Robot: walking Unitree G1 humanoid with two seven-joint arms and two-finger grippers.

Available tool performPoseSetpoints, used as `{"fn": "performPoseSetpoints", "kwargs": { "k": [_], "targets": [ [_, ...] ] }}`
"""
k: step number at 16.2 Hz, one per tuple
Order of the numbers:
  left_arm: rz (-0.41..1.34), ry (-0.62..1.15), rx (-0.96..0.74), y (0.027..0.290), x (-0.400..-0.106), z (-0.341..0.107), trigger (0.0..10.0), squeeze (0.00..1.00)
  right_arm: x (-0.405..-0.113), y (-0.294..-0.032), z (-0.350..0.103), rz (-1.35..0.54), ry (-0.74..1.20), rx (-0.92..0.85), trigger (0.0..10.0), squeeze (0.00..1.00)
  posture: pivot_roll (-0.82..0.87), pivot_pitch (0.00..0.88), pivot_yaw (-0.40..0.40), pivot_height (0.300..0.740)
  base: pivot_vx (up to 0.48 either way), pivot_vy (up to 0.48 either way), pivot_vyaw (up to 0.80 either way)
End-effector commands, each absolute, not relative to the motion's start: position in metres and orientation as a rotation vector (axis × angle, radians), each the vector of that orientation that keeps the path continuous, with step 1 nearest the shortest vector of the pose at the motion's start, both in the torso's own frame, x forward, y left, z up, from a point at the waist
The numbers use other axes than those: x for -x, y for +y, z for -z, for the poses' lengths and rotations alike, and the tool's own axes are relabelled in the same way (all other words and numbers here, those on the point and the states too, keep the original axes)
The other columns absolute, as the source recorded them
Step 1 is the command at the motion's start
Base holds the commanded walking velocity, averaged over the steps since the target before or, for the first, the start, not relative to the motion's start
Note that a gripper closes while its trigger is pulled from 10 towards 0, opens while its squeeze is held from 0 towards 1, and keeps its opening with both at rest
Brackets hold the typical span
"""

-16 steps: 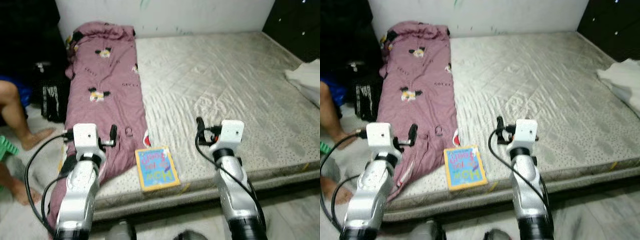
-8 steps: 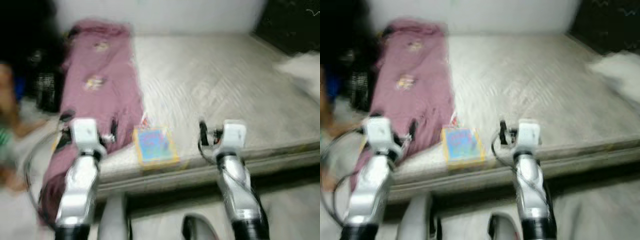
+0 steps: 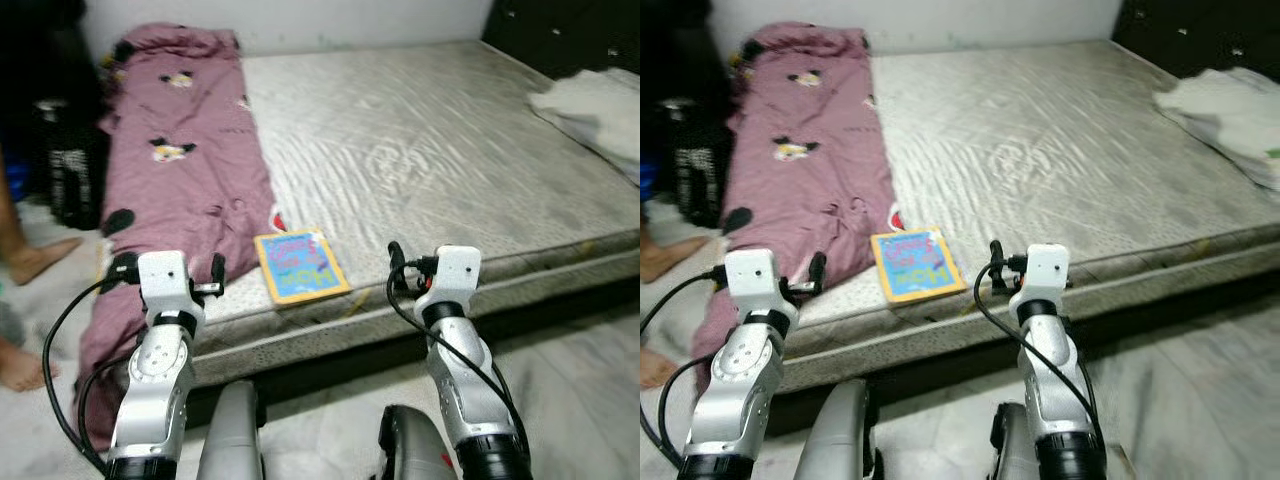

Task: Clean up the room

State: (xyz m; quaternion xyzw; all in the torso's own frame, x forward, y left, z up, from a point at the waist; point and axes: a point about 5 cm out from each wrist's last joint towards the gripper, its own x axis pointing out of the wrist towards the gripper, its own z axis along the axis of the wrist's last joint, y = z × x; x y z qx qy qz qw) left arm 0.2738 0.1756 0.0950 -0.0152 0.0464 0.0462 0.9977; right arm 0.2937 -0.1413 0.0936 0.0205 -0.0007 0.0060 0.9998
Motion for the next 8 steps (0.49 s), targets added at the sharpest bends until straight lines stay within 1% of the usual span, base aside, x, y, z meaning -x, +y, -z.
{"fn": "performPoseSetpoints", "kwargs": {
  "k": [1, 4, 8],
  "targets": [
    [-0.091, 0.093, 0.031, 0.1757, -0.2754, -0.0972, 10.0, 0.00, -0.2963, -0.1411, -0.0985, -0.016, -0.011, -0.036, 10.0, 0.00, 0.04, 0.052, 0.003, 0.608, 0.000, 0.000, 0.00],
    [-0.095, 0.096, 0.036, 0.1759, -0.2751, -0.0970, 10.0, 0.00, -0.2962, -0.1410, -0.0983, -0.018, -0.008, -0.035, 10.0, 0.00, 0.04, 0.057, 0.001, 0.568, 0.000, 0.000, 0.00],
    [-0.095, 0.100, 0.042, 0.1760, -0.2753, -0.0967, 10.0, 0.00, -0.2963, -0.1407, -0.0975, -0.017, 0.000, -0.033, 10.0, 0.00, 0.04, 0.060, 0.001, 0.568, 0.000, 0.000, 0.00]
  ]
}}
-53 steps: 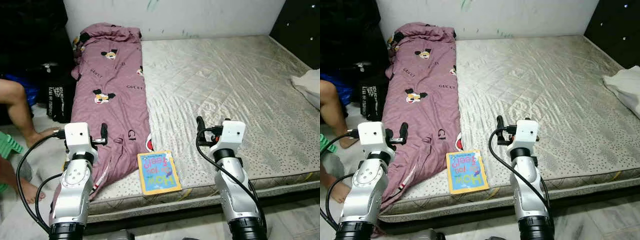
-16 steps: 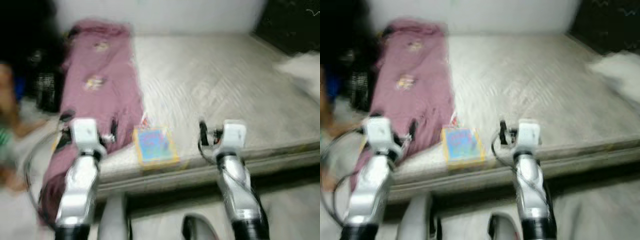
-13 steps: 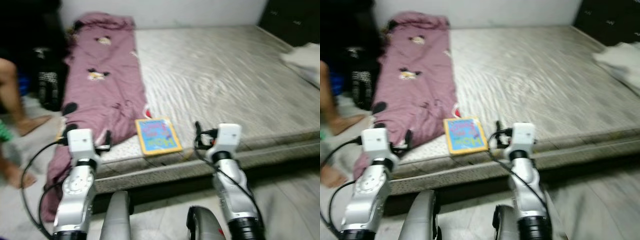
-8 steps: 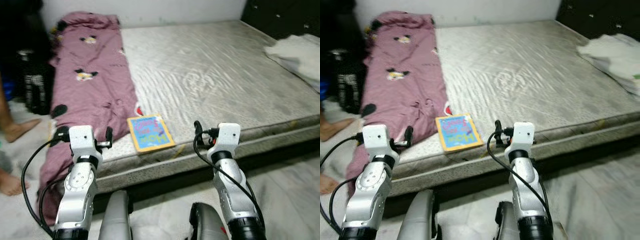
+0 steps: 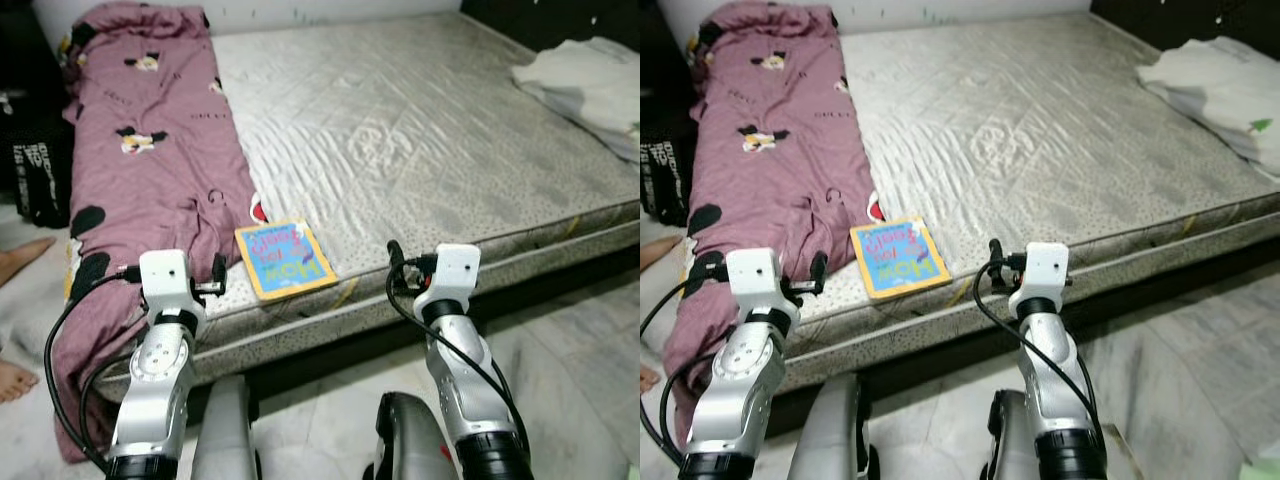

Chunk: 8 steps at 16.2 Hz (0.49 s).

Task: Clean up the room

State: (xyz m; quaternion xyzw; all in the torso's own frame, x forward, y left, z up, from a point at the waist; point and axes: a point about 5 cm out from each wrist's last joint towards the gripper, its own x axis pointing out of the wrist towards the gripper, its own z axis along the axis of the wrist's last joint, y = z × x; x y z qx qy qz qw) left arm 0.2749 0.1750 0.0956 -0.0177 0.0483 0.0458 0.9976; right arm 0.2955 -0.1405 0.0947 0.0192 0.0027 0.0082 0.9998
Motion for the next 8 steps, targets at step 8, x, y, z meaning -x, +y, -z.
{"fn": "performPoseSetpoints", "kwargs": {
  "k": [8],
  "targets": [
    [-0.105, 0.106, 0.049, 0.1760, -0.2761, -0.0965, 10.0, 0.00, -0.2971, -0.1392, -0.0962, -0.027, 0.013, -0.020, 10.0, 0.00, 0.03, 0.060, 0.000, 0.545, 0.000, 0.000, 0.00]
  ]
}}
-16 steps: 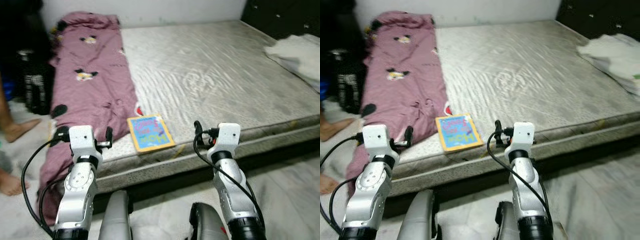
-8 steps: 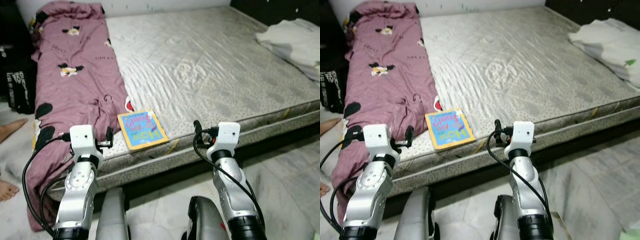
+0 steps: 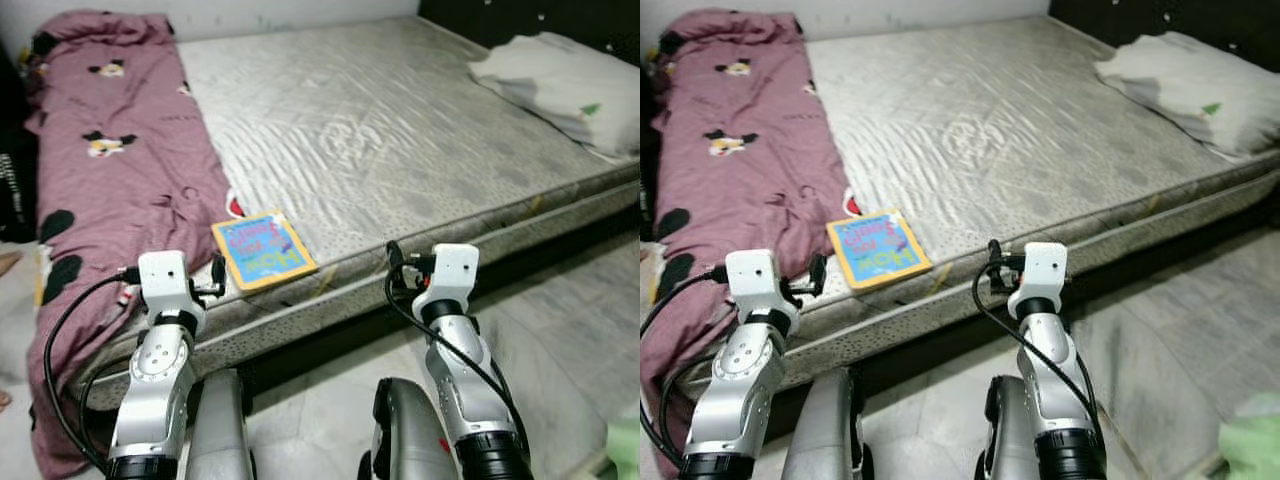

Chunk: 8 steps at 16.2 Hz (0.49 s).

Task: Clean up the room

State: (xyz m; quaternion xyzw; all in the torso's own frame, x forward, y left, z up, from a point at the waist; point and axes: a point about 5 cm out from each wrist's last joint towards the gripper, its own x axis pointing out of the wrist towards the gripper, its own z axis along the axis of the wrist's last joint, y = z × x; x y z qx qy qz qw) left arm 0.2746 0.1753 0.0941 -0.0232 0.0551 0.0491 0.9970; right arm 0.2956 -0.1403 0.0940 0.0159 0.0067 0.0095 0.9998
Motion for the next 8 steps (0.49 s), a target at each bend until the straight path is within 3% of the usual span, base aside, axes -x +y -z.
{"fn": "performPoseSetpoints", "kwargs": {
  "k": [1, 6, 8],
  "targets": [
    [-0.104, 0.105, 0.048, 0.1757, -0.2764, -0.0967, 10.0, 0.00, -0.2973, -0.1394, -0.0960, -0.027, 0.015, -0.021, 10.0, 0.00, 0.03, 0.060, 0.000, 0.545, 0.000, 0.000, 0.00],
    [-0.090, 0.088, 0.043, 0.1737, -0.2765, -0.0982, 10.0, 0.00, -0.2975, -0.1393, -0.0955, -0.030, 0.015, -0.014, 10.0, 0.00, 0.03, 0.055, -0.001, 0.545, 0.000, 0.000, 0.00],
    [-0.087, 0.087, 0.044, 0.1733, -0.2764, -0.0983, 10.0, 0.00, -0.2976, -0.1373, -0.0955, -0.041, 0.016, 0.005, 10.0, 0.00, 0.03, 0.053, -0.001, 0.545, 0.276, 0.000, 0.64]
  ]
}}
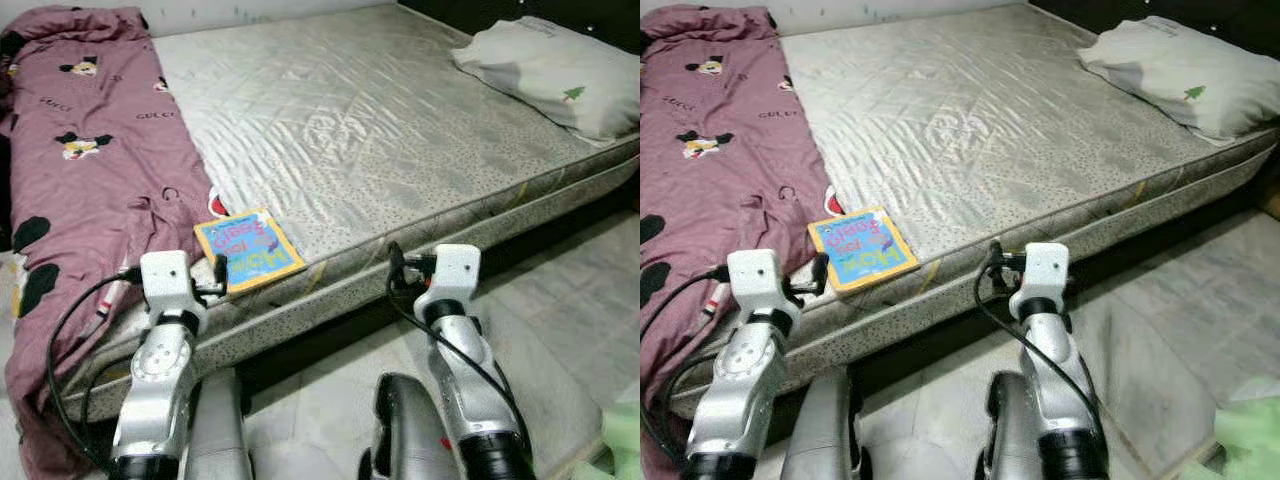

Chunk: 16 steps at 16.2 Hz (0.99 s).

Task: Clean up the room

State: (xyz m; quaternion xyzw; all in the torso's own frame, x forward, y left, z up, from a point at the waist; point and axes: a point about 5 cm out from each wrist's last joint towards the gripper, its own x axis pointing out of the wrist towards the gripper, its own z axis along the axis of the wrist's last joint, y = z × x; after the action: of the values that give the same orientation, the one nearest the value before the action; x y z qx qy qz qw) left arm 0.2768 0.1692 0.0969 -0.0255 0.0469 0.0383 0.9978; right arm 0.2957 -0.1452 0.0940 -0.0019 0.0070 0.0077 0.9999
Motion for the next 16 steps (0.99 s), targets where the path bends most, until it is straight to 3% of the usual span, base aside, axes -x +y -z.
{"fn": "performPoseSetpoints", "kwargs": {
  "k": [1, 9, 16],
  "targets": [
    [-0.088, 0.088, 0.046, 0.173, -0.276, -0.098, 10.0, 0.00, -0.297, -0.137, -0.095, -0.041, 0.017, 0.004, 10.0, 0.00, 0.03, 0.050, -0.002, 0.545, 0.277, 0.000, 0.79],
    [-0.084, 0.090, 0.056, 0.172, -0.278, -0.097, 10.0, 0.00, -0.296, -0.138, -0.094, -0.037, 0.024, -0.010, 10.0, 0.00, 0.03, 0.052, -0.001, 0.545, 0.346, 0.000, 0.10],
    [-0.112, 0.094, 0.097, 0.171, -0.288, -0.098, 10.0, 0.00, -0.296, -0.141, -0.094, -0.032, 0.027, -0.011, 10.0, 0.00, 0.02, 0.066, -0.008, 0.545, 0.000, 0.000, 0.00]
  ]
}}
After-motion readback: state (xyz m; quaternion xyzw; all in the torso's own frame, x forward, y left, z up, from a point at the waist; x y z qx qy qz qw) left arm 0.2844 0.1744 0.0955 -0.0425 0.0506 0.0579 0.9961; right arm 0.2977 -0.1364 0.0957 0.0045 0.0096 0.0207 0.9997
